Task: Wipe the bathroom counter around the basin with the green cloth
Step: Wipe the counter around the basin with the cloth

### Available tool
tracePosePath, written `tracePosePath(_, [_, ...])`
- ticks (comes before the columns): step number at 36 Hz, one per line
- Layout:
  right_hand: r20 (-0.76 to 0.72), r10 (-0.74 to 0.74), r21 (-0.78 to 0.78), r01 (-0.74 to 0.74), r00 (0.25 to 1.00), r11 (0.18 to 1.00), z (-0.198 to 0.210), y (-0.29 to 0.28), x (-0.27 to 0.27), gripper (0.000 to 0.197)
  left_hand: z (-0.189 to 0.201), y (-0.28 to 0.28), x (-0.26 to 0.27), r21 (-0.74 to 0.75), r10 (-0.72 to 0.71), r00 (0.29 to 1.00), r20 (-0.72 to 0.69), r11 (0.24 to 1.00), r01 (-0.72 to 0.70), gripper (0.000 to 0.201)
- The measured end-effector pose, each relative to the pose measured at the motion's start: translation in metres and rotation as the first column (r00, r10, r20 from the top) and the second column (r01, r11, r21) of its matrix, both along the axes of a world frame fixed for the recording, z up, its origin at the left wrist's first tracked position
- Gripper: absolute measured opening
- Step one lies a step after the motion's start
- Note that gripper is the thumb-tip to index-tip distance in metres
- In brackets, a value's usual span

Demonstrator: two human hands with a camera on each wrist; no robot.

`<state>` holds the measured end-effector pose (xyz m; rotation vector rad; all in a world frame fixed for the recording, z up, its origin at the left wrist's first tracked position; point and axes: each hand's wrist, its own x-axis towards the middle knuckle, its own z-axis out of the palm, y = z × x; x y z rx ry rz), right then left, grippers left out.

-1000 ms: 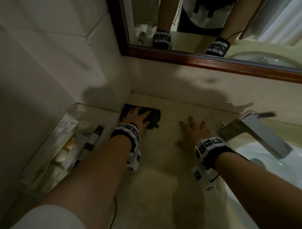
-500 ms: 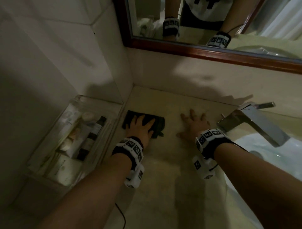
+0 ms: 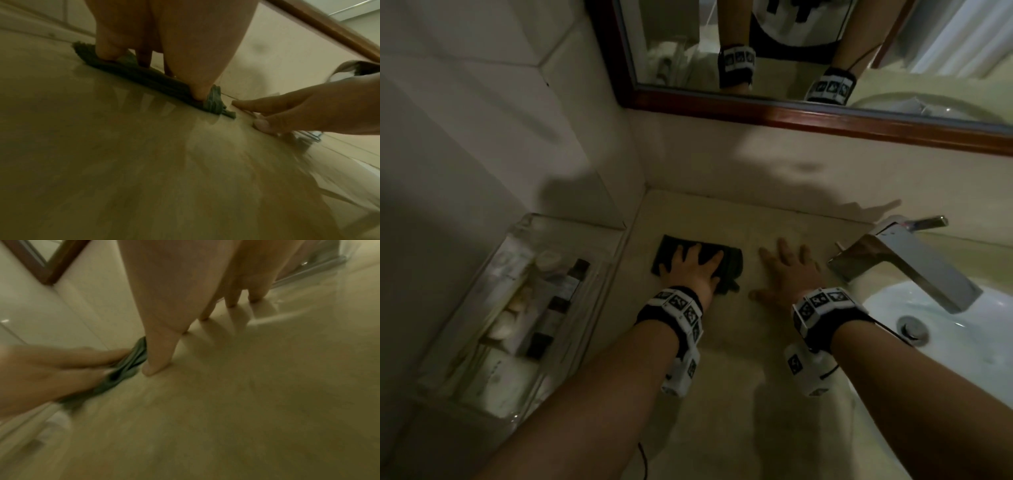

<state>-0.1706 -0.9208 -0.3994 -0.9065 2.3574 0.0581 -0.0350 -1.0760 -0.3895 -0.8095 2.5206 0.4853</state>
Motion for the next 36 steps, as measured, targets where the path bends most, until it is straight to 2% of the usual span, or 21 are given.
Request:
tracePosePath(4, [0.021,-0.011,0.036,0.011,1.000,0.999,0.001,-0.005,-0.002,0.099,0.002,-0.009,-0.026,0.021,0.011,1.000,-0.007,1.000,-0.011,0.054])
tracePosePath(12, [0.021,-0.004,0.067,0.003,1.000,0.998,-0.001,-0.006,-0.003,0.100,-0.001,-0.026,-0.058,-0.028,0.013,0.999,-0.037,1.000,-0.014,0.055])
tracePosePath(21, [0.022,-0.011,0.047,0.010,1.000,0.999,0.004,-0.006,-0.001,0.098,-0.008,-0.008,-0.019,-0.060,-0.076,0.989,-0.124,0.996,0.069,0.054])
tracePosePath(26, [0.031,0.002,0.023,-0.003,1.000,1.000,0.004,-0.004,-0.002,0.098,-0.012,0.014,0.011,-0.061,-0.086,0.992,-0.097,0.995,0.080,0.052])
tracePosePath(36, [0.025,0.028,0.065,-0.030,0.999,0.997,0.018,0.003,-0.025,0.101,-0.014,-0.006,-0.031,-0.062,-0.035,0.995,-0.096,0.998,0.030,0.054])
